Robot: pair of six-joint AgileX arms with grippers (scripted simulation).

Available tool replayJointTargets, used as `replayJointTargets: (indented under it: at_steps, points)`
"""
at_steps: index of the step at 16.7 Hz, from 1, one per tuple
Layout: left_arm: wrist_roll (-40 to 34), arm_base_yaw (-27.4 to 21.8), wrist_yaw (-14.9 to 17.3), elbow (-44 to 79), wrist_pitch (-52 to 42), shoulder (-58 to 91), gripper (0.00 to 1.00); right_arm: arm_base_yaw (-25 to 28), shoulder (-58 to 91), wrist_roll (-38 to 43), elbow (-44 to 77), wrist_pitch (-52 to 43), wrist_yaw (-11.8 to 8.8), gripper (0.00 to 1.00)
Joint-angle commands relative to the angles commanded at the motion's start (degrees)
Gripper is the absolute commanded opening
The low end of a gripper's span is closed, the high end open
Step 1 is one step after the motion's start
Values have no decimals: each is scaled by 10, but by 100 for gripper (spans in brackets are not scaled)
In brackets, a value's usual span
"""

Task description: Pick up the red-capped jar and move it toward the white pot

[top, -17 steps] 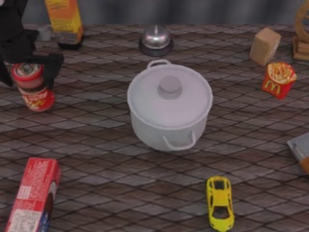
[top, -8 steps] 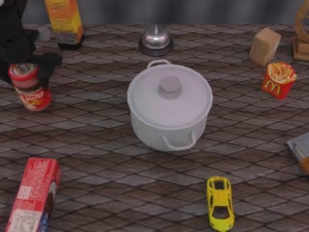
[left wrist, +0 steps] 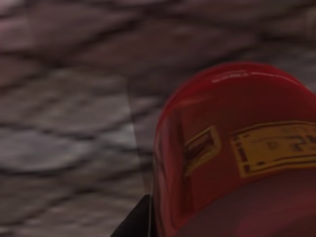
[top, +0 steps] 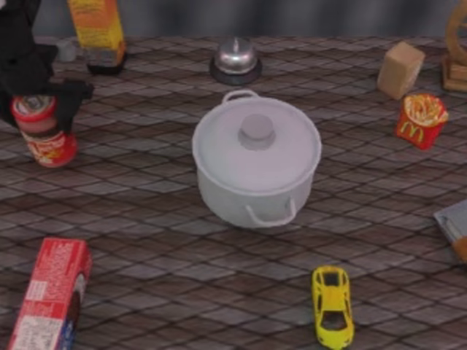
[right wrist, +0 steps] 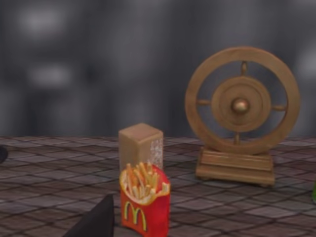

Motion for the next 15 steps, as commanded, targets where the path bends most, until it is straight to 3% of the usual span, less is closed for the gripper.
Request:
replayJointTargets:
  at_steps: [10, 15]
  points:
    - [0, 0, 0, -9, -2, -9, 0, 0, 0, 0, 0, 0, 0, 100]
    - [1, 5, -2, -109, -20, -132, 0, 0, 0, 0, 0, 0, 0, 100]
